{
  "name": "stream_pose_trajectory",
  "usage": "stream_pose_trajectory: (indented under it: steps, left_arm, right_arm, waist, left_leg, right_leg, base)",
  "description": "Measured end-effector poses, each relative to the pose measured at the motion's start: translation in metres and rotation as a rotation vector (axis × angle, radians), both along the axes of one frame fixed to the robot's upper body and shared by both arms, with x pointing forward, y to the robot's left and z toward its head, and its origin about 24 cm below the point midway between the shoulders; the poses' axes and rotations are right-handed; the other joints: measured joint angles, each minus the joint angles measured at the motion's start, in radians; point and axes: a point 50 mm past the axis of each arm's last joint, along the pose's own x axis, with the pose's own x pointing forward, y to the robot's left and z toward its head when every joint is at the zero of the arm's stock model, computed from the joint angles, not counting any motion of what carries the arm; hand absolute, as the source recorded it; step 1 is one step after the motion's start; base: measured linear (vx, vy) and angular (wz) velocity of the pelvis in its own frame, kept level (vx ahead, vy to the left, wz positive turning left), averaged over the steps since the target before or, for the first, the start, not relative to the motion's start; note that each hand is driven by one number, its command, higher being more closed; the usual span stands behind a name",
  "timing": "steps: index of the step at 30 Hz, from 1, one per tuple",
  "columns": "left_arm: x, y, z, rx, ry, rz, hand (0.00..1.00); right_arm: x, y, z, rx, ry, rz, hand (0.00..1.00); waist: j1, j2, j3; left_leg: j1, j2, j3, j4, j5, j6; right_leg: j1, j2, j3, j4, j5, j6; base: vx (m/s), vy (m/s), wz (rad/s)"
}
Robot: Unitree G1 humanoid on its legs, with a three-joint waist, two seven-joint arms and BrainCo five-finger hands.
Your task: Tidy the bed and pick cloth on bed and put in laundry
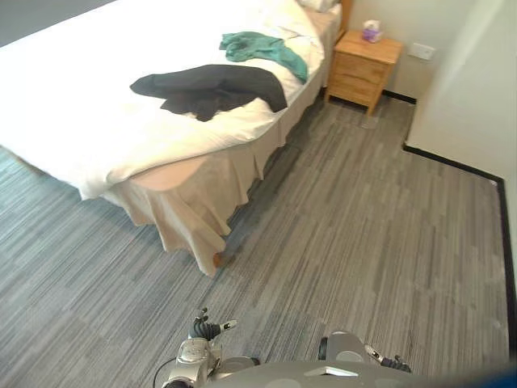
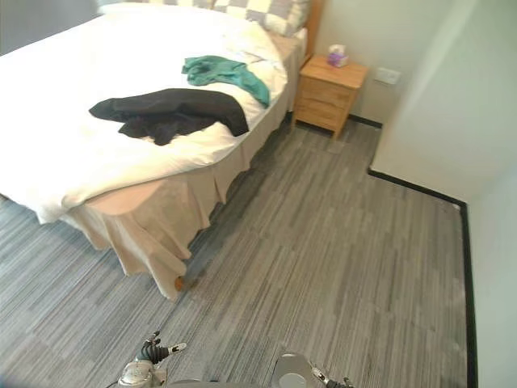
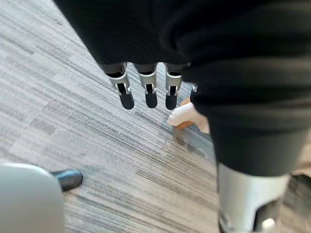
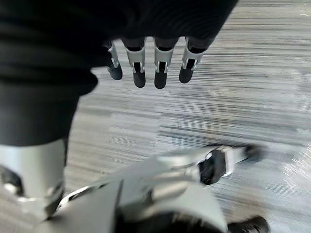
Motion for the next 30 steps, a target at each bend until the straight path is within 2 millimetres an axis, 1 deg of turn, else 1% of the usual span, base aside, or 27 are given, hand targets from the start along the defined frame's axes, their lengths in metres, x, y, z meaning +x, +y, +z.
stream_pose_trajectory:
  steps: [1, 2, 3, 4, 5, 6, 7, 8, 9, 10, 12, 13, 14, 15, 16, 17, 18, 19, 20, 21, 22, 23, 24, 26, 27, 29, 30]
  left_arm:
    - [0.0, 0.001, 0.0, 0.002, -0.001, 0.0, 0.0]
    - [0.0, 0.002, 0.0, 0.006, -0.001, -0.002, 0.0]
    - [0.001, 0.005, 0.001, 0.012, -0.003, -0.001, 0.0]
    - [-0.001, 0.004, 0.0, 0.009, 0.005, 0.005, 0.0]
    - [0.002, -0.007, 0.0, -0.018, -0.008, -0.003, 0.0]
    - [0.001, -0.009, -0.001, -0.022, -0.008, -0.006, 0.0]
    - [-0.001, -0.009, -0.001, -0.025, -0.005, 0.006, 0.0]
    - [-0.003, -0.006, -0.002, -0.021, -0.002, 0.021, 0.0]
    - [-0.005, -0.004, -0.002, -0.016, 0.002, 0.029, 0.0]
    - [-0.008, -0.001, -0.002, -0.013, 0.005, 0.051, 0.0]
    - [-0.009, 0.002, -0.002, -0.012, 0.004, 0.071, 0.0]
    - [-0.01, 0.003, -0.002, -0.013, 0.004, 0.085, 0.0]
    - [-0.009, 0.003, -0.002, -0.014, -0.005, 0.09, 0.0]
    - [-0.008, 0.003, -0.001, -0.016, -0.011, 0.092, 0.0]
    - [-0.006, 0.003, 0.0, -0.021, -0.022, 0.099, 0.0]
    - [-0.004, 0.001, 0.001, -0.032, -0.036, 0.114, 0.0]
    - [-0.003, 0.0, 0.001, -0.037, -0.045, 0.121, 0.0]
    - [-0.002, -0.003, 0.002, -0.046, -0.054, 0.123, 0.0]
    - [-0.001, -0.005, 0.002, -0.051, -0.058, 0.124, 0.0]
    - [0.001, -0.008, 0.002, -0.065, -0.067, 0.135, 0.0]
    - [0.004, -0.008, 0.004, -0.069, -0.082, 0.139, 0.0]
    - [0.005, -0.008, 0.004, -0.067, -0.088, 0.139, 0.0]
    - [0.003, -0.009, 0.004, -0.066, -0.082, 0.136, 0.0]
    - [0.003, -0.009, 0.003, -0.065, -0.077, 0.128, 0.0]
    - [0.007, 0.001, 0.006, -0.038, -0.092, 0.114, 0.0]
    - [0.008, 0.002, 0.007, -0.034, -0.095, 0.105, 0.0]
    - [0.006, 0.002, 0.006, -0.035, -0.088, 0.106, 0.0]
  right_arm:
    - [0.006, 0.0, 0.001, 0.0, -0.017, 0.003, 0.0]
    - [0.009, 0.003, 0.001, 0.006, -0.024, 0.01, 0.0]
    - [0.01, 0.004, 0.001, 0.01, -0.027, 0.014, 0.0]
    - [0.011, 0.006, 0.001, 0.016, -0.029, 0.018, 0.0]
    - [0.018, 0.0, 0.003, -0.001, -0.045, 0.02, 0.0]
    - [0.02, 0.0, 0.004, 0.0, -0.051, 0.019, 0.0]
    - [0.021, 0.0, 0.004, 0.002, -0.051, 0.013, 0.0]
    - [0.019, 0.0, 0.003, 0.001, -0.047, 0.017, 0.0]
    - [0.02, -0.001, 0.004, -0.002, -0.047, 0.029, 0.0]
    - [0.021, 0.0, 0.004, -0.003, -0.048, 0.038, 0.0]
    - [0.019, 0.0, 0.003, -0.002, -0.043, 0.037, 0.0]
    - [0.017, 0.0, 0.003, -0.001, -0.036, 0.038, 0.0]
    - [0.015, -0.001, 0.002, -0.003, -0.024, 0.042, 0.0]
    - [0.014, -0.002, 0.002, -0.006, -0.018, 0.049, 0.0]
    - [0.012, -0.004, 0.002, -0.014, -0.007, 0.075, 0.0]
    - [0.009, -0.005, 0.001, -0.018, 0.005, 0.09, 0.0]
    - [0.009, -0.006, 0.002, -0.02, 0.007, 0.095, 0.0]
    - [0.01, -0.007, 0.002, -0.023, 0.004, 0.094, 0.0]
    - [0.011, -0.007, 0.002, -0.024, 0.003, 0.095, 0.0]
    - [0.011, -0.007, 0.002, -0.023, 0.005, 0.093, 0.0]
    - [0.011, -0.007, 0.002, -0.022, 0.005, 0.091, 0.0]
    - [0.012, -0.007, 0.002, -0.022, 0.004, 0.091, 0.0]
    - [0.012, -0.015, 0.004, -0.043, 0.0, 0.09, 0.0]
    - [0.012, -0.012, 0.004, -0.037, 0.001, 0.091, 0.0]
    - [0.02, -0.004, 0.003, -0.018, -0.018, 0.096, 0.0]
    - [0.021, -0.002, 0.003, -0.013, -0.025, 0.098, 0.0]
    - [0.021, -0.001, 0.003, -0.01, -0.025, 0.096, 0.0]
  waist:
    - [-0.002, 0.002, 0.001]
    - [-0.002, -0.015, 0.001]
    - [-0.002, -0.028, 0.003]
    - [-0.001, -0.026, 0.005]
    - [0.004, 0.001, 0.013]
    - [-0.002, -0.002, 0.022]
    - [-0.005, 0.002, 0.023]
    - [-0.003, 0.008, 0.02]
    - [-0.002, 0.012, 0.014]
    - [-0.003, 0.016, 0.01]
    - [-0.004, 0.019, 0.011]
    - [-0.005, 0.019, 0.011]
    - [-0.003, 0.023, 0.01]
    - [-0.002, 0.025, 0.009]
    - [-0.002, 0.033, 0.013]
    - [0.002, 0.023, 0.022]
    - [0.009, 0.028, 0.023]
    - [0.018, 0.036, 0.022]
    - [0.018, 0.036, 0.024]
    - [0.019, 0.031, 0.028]
    - [0.02, 0.026, 0.03]
    - [0.021, 0.026, 0.031]
    - [0.019, 0.051, 0.024]
    - [0.013, 0.046, 0.019]
    - [0.014, -0.008, 0.028]
    - [0.025, -0.016, 0.029]
    - [0.026, -0.019, 0.029]
  left_leg:
    - [0.004, 0.018, -0.011, 0.0, -0.006, -0.01]
    - [0.01, 0.031, -0.032, -0.001, -0.031, -0.05]
    - [0.011, 0.031, -0.043, -0.001, -0.047, -0.073]
    - [0.029, 0.044, -0.053, -0.007, -0.062, -0.093]
    - [0.026, 0.051, -0.046, 0.01, -0.059, -0.104]
    - [0.031, 0.043, -0.049, 0.017, -0.053, -0.105]
    - [0.05, 0.047, -0.026, 0.019, -0.044, -0.105]
    - [0.082, 0.06, -0.02, 0.005, -0.028, -0.123]
    - [0.099, 0.07, -0.026, -0.005, -0.021, -0.134]
    - [0.095, 0.083, -0.028, 0.006, -0.02, -0.135]
    - [0.073, 0.097, -0.041, 0.055, -0.021, -0.137]
    - [0.044, 0.103, -0.058, 0.115, -0.025, -0.142]
    - [-0.018, 0.114, -0.085, 0.258, -0.023, -0.146]
    - [-0.047, 0.119, -0.091, 0.33, -0.018, -0.158]
    - [-0.11, 0.135, -0.096, 0.493, 0.02, -0.219]
    - [-0.161, 0.154, -0.071, 0.639, 0.068, -0.236]
    - [-0.179, 0.171, -0.039, 0.697, 0.064, -0.226]
    - [-0.216, 0.182, 0.034, 0.765, 0.021, -0.202]
    - [-0.235, 0.182, 0.072, 0.778, -0.01, -0.191]
    - [-0.269, 0.165, 0.136, 0.756, -0.062, -0.181]
    - [-0.3, 0.135, 0.189, 0.672, -0.082, -0.167]
    - [-0.308, 0.116, 0.208, 0.599, -0.078, -0.163]
    - [-0.324, 0.082, 0.293, 0.36, 0.044, -0.076]
    - [-0.304, 0.07, 0.31, 0.315, 0.031, -0.068]
    - [-0.257, -0.008, 0.349, 0.138, 0.092, -0.042]
    - [-0.245, -0.027, 0.357, 0.095, 0.11, -0.032]
    - [-0.214, -0.043, 0.351, 0.052, 0.123, -0.029]
  right_leg:
    - [-0.015, 0.015, 0.026, -0.132, 0.032, 0.006]
    - [-0.03, 0.013, 0.081, -0.358, 0.137, 0.002]
    - [-0.026, 0.006, 0.1, -0.428, 0.229, 0.016]
    - [-0.004, 0.023, 0.085, -0.442, 0.299, -0.019]
    - [-0.008, 0.036, 0.071, -0.382, 0.248, -0.027]
    - [-0.01, 0.034, 0.066, -0.34, 0.223, -0.035]
    - [-0.008, 0.034, 0.059, -0.279, 0.185, -0.058]
    - [-0.008, 0.037, 0.059, -0.212, 0.13, -0.073]
    - [-0.007, 0.042, 0.053, -0.184, 0.101, -0.077]
    - [-0.004, 0.046, 0.037, -0.171, 0.073, -0.084]
    - [0.018, 0.055, 0.014, -0.185, 0.052, -0.092]
    - [0.041, 0.061, -0.002, -0.205, 0.045, -0.096]
    - [0.098, 0.069, -0.028, -0.255, 0.042, -0.101]
    - [0.123, 0.073, -0.037, -0.275, 0.042, -0.103]
    - [0.187, 0.084, -0.063, -0.323, 0.045, -0.111]
    - [0.251, 0.086, -0.082, -0.363, 0.049, -0.121]
    - [0.279, 0.086, -0.086, -0.382, 0.051, -0.124]
    - [0.324, 0.08, -0.086, -0.414, 0.052, -0.125]
    - [0.345, 0.071, -0.087, -0.428, 0.054, -0.123]
    - [0.376, 0.048, -0.09, -0.444, 0.058, -0.116]
    - [0.398, 0.023, -0.094, -0.455, 0.062, -0.106]
    - [0.407, 0.011, -0.098, -0.459, 0.062, -0.099]
    - [0.426, 0.023, -0.093, -0.465, 0.039, -0.041]
    - [0.432, 0.014, -0.091, -0.476, 0.029, -0.029]
    - [0.419, -0.028, -0.092, -0.512, 0.037, -0.017]
    - [0.418, -0.036, -0.092, -0.525, 0.051, -0.009]
    - [0.433, -0.041, -0.091, -0.526, 0.063, -0.002]
  base:
    - [0.38, -0.368, 0.92]
    - [0.34, -0.354, 0.69]
    - [0.43, -0.46, 0.6]
    - [0.34, -0.352, 0.37]
    - [0.32, -0.326, 0.34]
    - [0.28, -0.25, 0.3]
    - [0.29, -0.231, 0.3]
    - [0.36, -0.266, 0.27]
    - [0.35, -0.257, 0.26]
    - [0.27, -0.21, 0.22]
    - [0.18, -0.173, 0.31]
    - [0.24, -0.223, 0.53]
    - [0.17, -0.148, 0.49]
    - [0.25, -0.175, 0.52]
    - [0.21, -0.11, 0.37]
    - [0.25, -0.13, 0.27]
    - [0.22, -0.089, 0.08]
    - [0.17, -0.043, -0.01]
    - [0.22, -0.009, 0.04]
    - [0.2, 0.058, 0.1]
    - [0.2, 0.082, 0.1]
    - [0.27, 0.183, 0.3]
    - [0.2, 0.14, 0.41]
    - [0.2, 0.14, 0.49]
    - [0.2, 0.142, 0.37]
    - [0.17, 0.089, 0.19]
    - [0.14, 0.044, 0.16]
